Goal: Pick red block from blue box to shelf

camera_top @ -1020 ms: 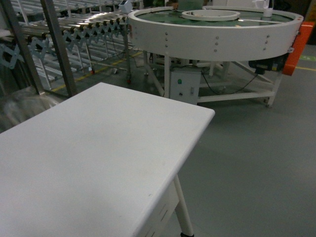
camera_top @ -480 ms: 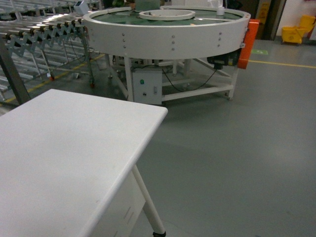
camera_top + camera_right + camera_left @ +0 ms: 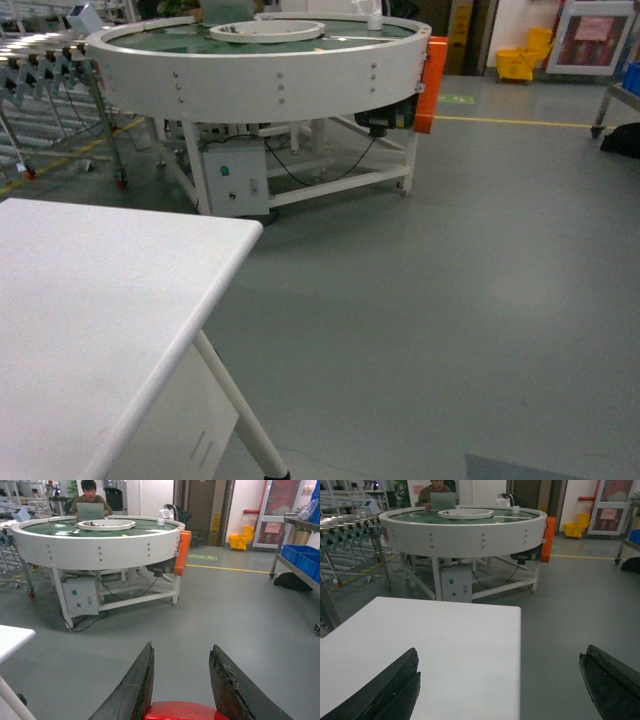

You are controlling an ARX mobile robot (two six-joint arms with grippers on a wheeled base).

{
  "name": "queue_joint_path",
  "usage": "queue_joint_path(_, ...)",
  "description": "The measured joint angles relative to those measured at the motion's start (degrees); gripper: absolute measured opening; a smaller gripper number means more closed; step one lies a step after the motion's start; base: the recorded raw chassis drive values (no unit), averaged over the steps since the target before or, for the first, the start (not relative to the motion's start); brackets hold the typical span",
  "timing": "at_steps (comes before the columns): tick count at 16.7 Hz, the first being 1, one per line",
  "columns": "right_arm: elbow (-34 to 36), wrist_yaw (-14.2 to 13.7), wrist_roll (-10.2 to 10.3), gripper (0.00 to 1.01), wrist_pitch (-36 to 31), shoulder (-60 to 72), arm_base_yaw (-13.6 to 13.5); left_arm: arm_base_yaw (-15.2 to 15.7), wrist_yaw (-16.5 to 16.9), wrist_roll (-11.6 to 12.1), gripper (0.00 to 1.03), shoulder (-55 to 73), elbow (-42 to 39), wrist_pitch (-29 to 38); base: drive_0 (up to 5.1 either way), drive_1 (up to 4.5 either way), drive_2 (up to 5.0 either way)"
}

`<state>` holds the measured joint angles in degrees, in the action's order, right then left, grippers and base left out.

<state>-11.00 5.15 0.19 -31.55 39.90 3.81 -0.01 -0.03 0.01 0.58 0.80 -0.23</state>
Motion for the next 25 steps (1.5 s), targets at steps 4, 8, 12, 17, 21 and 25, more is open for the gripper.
queue_joint_path(4,0.00,0.02,0.00,0.28,0.00,0.00,0.00,-0.02,0.00,0.00,0.98,0.00,0.00,0.00,-1.5,-1.50,-1.5)
queue_joint_path(8,0.00,0.00,0.00,0.28,0.02,0.00,0.00,-0.02,0.00,0.00,0.98,0.00,0.00,0.00,-1.3,-1.35,-1.3)
queue_joint_path(12,0.02,-0.02,0.00,0.28,-0.17,-0.46,0.09,-0.07,0.07,0.02,0.98,0.00,0.00,0.11,-1.2,-0.24,-2.2)
queue_joint_path(17,0.02,0.00,0.00,0.27,-0.11,-0.26,0.07,-0.04,0.02,0.00,0.98,0.00,0.00,0.13,-0.1,4.19,-4.3)
queue_joint_path(21,0.02,0.00,0.00,0.27,0.00,-0.15,0.07,-0.04,0.00,0.00,0.98,0.00,0.00,-0.02,0.0,4.33,-4.3)
queue_joint_path(25,0.04,0.00,0.00,0.27,0.09,-0.13,0.07,-0.04,-0.02,0.00,0.98,0.00,0.00,-0.07,0.0,4.34,-4.2)
